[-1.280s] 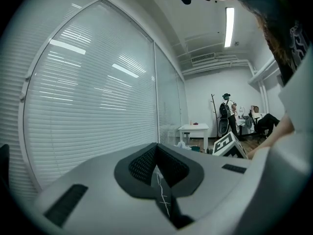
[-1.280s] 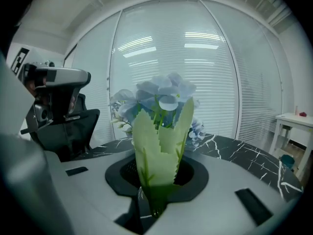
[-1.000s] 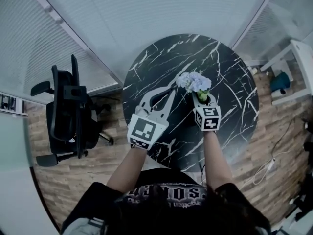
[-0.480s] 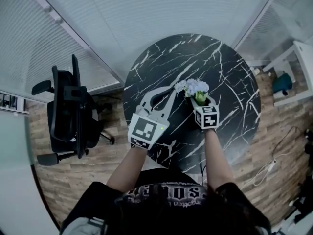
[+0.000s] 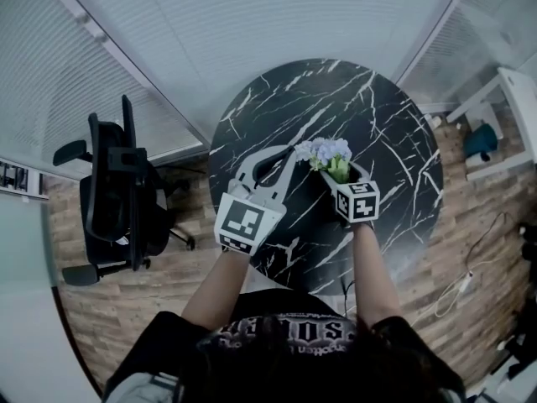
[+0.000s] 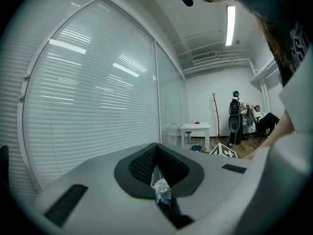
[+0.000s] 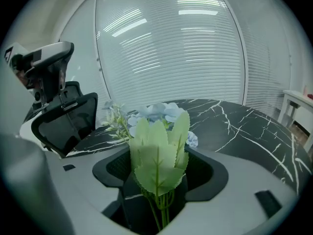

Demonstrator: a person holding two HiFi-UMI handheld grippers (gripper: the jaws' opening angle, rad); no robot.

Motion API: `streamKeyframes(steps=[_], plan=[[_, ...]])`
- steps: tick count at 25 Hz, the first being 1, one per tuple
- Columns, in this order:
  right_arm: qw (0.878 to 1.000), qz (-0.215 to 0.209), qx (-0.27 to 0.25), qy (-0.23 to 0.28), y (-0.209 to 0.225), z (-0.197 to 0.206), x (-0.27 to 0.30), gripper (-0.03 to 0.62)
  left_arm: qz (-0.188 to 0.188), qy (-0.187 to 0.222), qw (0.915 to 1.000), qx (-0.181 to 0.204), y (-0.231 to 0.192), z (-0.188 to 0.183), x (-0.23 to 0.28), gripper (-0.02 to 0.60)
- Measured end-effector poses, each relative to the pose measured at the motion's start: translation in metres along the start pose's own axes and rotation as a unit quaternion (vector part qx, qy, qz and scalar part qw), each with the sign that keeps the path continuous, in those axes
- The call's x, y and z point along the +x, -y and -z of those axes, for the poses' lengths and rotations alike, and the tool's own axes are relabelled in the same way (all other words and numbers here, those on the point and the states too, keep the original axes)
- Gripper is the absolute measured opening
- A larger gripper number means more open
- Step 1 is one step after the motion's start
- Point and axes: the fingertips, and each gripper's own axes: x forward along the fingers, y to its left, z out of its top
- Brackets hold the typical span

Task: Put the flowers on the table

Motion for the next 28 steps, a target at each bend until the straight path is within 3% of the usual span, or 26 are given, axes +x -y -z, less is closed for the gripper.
streamKeyframes(steps=[8,13,20,28], plan=[[0.996,0.010,-0.068,-0.048,-0.012,0.017,-0.020,0.310,0.003,0.007,1.0000,0.002,0.013,-0.006,-0.006,-0.003],[0.996,-0.003,-0.057,-0.067,-0.020,0.045,-0.026,0.329,0.000,0.011,0.9999,0.002,0.018,-0.007,-0.014,-0.002],[0.997,-0.010,-0.051,-0.053,-0.027,0.053,-0.036,0.351,-0.003,0.012,0.9999,0.001,0.024,-0.008,-0.025,-0.002],[0.999,-0.019,-0.045,-0.012,-0.033,0.031,-0.063,0.350,-0.002,0.020,0.9998,0.005,0.037,-0.014,-0.032,-0.002]])
